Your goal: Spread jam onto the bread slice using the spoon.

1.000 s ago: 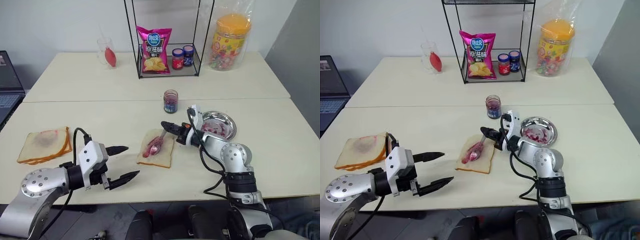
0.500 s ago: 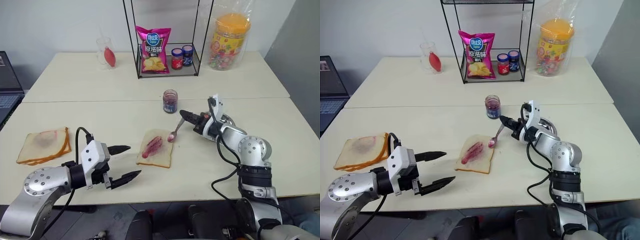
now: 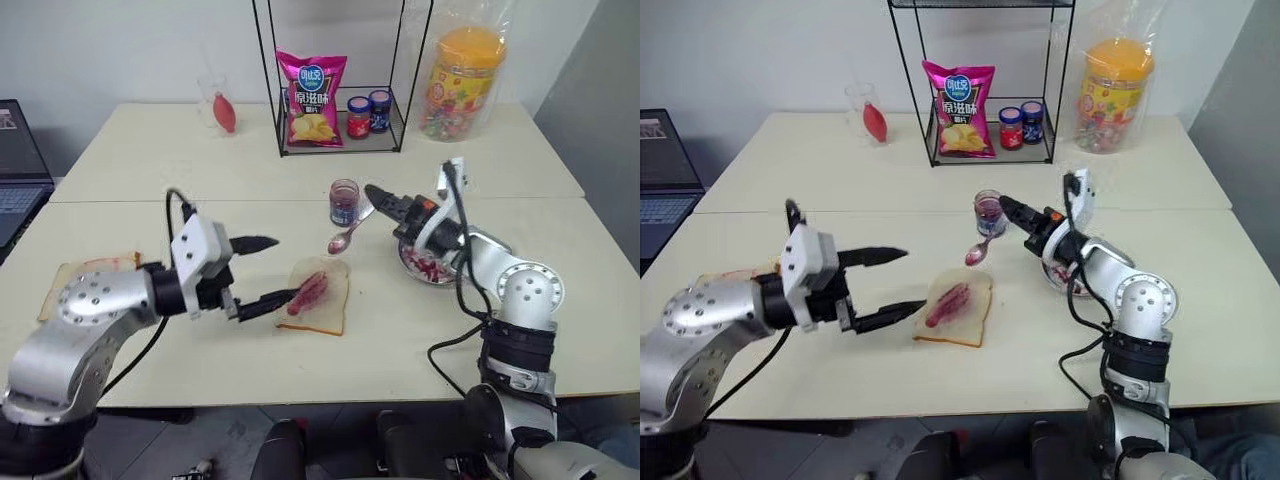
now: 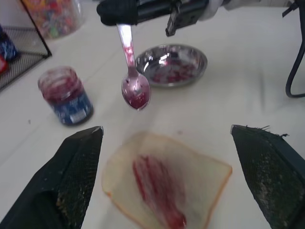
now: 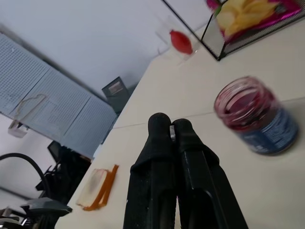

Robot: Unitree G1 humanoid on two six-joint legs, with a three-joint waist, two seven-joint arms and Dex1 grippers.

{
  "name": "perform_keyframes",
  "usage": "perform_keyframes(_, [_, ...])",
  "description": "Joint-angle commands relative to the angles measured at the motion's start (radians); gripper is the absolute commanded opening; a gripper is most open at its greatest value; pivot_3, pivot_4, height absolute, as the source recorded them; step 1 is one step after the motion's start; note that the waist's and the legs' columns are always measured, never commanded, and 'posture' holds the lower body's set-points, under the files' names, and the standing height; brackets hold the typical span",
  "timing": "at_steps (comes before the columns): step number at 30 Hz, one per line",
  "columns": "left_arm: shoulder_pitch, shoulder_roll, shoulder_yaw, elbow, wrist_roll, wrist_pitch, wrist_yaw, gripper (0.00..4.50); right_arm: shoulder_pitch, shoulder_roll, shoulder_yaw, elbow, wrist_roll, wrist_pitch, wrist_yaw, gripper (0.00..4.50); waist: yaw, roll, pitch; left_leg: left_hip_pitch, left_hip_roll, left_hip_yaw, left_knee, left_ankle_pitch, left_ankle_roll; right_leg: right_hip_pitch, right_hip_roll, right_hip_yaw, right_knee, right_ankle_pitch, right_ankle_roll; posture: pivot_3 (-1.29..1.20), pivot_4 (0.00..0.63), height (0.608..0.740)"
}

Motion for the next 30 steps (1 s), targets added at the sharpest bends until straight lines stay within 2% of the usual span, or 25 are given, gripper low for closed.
perform_keyframes(1, [-0.132, -0.009, -0.15, -0.016, 0.047, 0.048, -0.001, 4.5, 0.022, -0.096, -0.103, -0.073, 0.055, -0.025, -0.023, 0.01, 0.003, 0.0, 0.0, 0.0, 0.0, 0.0, 0.0, 0.0, 0.0, 0.0, 0.0, 0.0, -0.001, 0.0, 0.0, 0.0, 0.15, 0.74])
perform_keyframes(4, [-0.203, -0.05, -0.234, 0.02, 0.09, 0.043, 0.007, 4.5, 0.062, -0.148, -0.149, -0.061, 0.06, -0.042, -0.041, 0.01, -0.006, 0.0, 0.0, 0.001, 0.0, 0.003, 0.0, 0.0, 0.0, 0.001, 0.0, 0.003, -0.002, 0.0, 0.001, 0.0, 0.15, 0.74])
perform_keyframes(8, [-0.27, -0.15, -0.315, 0.106, 0.141, 0.012, 0.019, 4.5, 0.079, -0.185, -0.233, 0.04, 0.054, -0.098, -0.084, 0.01, -0.014, 0.0, 0.0, 0.001, 0.001, 0.003, 0.0, 0.0, 0.001, 0.0, 0.001, 0.003, 0.0, -0.001, 0.0, 0.0, 0.15, 0.74])
perform_keyframes(13, [-0.303, -0.199, -0.406, 0.166, 0.211, -0.032, -0.018, 4.5, 0.099, -0.203, -0.224, 0.117, 0.021, -0.156, -0.059, 0.01, -0.019, 0.0, 0.0, 0.003, 0.001, 0.006, 0.0, 0.0, 0.001, 0.0, 0.002, 0.006, 0.002, 0.0, 0.0, 0.0, 0.15, 0.74])
perform_keyframes(17, [-0.32, -0.229, -0.437, 0.201, 0.254, -0.06, -0.027, 4.5, 0.114, -0.216, -0.198, 0.154, -0.008, -0.196, -0.024, 0.01, -0.017, 0.0, 0.0, 0.002, 0.001, 0.008, 0.0, 0.0, 0.001, -0.001, 0.002, 0.009, 0.001, 0.0, 0.001, 0.0, 0.15, 0.74])
perform_keyframes(23, [-0.372, -0.329, -0.498, 0.266, 0.327, -0.101, -0.017, 4.5, 0.127, -0.25, -0.155, 0.267, -0.104, -0.281, 0.053, 0.01, -0.012, 0.0, 0.0, 0.002, 0.0, 0.013, 0.001, 0.0, 0.001, -0.001, 0.002, 0.015, 0.0, 0.002, 0.004, 0.0, 0.15, 0.74])
perform_keyframes(30, [-0.37, -0.357, -0.492, 0.276, 0.357, -0.113, -0.021, 4.5, 0.162, -0.26, -0.154, 0.318, -0.143, -0.308, 0.073, 0.01, -0.014, 0.0, 0.0, 0.004, 0.0, 0.016, 0.001, 0.0, 0.001, -0.002, 0.002, 0.018, 0.0, 0.002, 0.004, 0.0, 0.15, 0.74])
